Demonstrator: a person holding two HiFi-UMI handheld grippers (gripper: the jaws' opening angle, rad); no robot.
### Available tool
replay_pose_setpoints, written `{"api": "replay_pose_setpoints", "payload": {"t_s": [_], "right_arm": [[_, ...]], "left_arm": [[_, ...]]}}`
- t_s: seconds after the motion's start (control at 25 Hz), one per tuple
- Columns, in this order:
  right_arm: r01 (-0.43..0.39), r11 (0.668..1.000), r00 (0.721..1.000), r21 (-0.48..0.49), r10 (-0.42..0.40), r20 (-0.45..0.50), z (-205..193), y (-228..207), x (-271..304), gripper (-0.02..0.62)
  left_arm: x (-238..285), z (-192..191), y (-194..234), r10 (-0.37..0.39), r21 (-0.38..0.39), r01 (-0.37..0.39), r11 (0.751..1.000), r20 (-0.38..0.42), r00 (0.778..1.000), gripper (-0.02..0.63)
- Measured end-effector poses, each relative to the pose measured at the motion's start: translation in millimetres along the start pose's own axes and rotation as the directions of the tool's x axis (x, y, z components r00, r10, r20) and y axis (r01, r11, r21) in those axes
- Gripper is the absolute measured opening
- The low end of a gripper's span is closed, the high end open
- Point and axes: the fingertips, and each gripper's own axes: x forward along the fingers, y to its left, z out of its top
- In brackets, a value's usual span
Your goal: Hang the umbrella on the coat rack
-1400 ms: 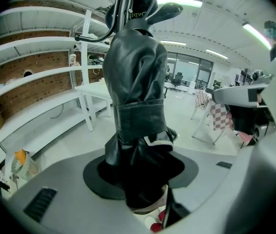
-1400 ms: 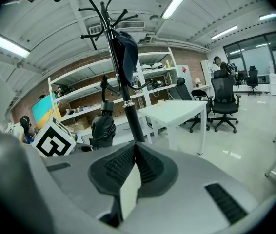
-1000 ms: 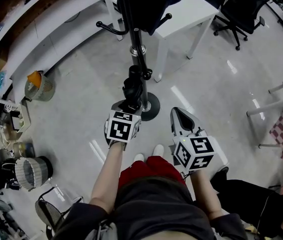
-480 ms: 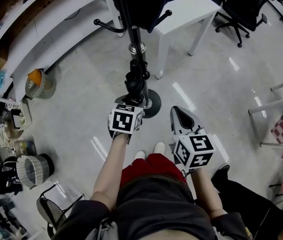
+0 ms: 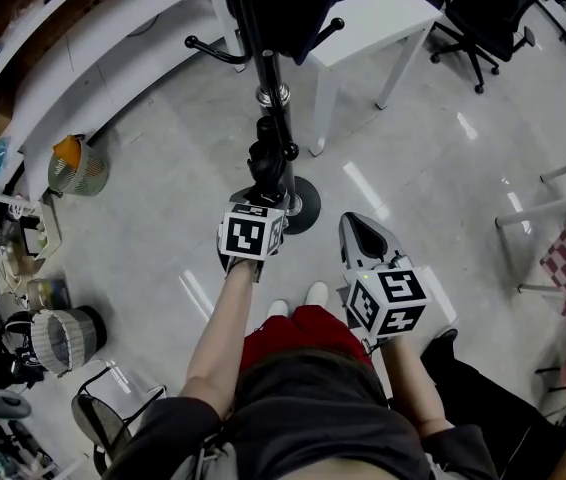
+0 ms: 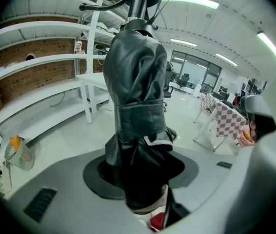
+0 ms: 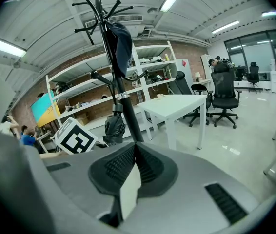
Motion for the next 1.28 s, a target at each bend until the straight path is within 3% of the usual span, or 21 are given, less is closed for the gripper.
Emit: {"api": "replay_pose_setpoints", "payload": {"t_s": [0.56, 1.28], "right_arm": [[0.014, 1.0, 1.0, 0.008, -0.013, -0.019, -9.5, 1.1, 2.1, 0.018], [-0.006, 1.0, 0.985, 0.019, 0.009, -0.172, -55.5, 0.3, 43.7, 0.018]], "left_arm": [[12.1, -5.6, -8.1, -0.053, 0.007, 0.053, 0.999, 0.021, 0.998, 0.202], [28.7, 3.8, -8.8, -0.088, 0.003, 0.088, 0.996, 0.057, 0.994, 0.218]]}}
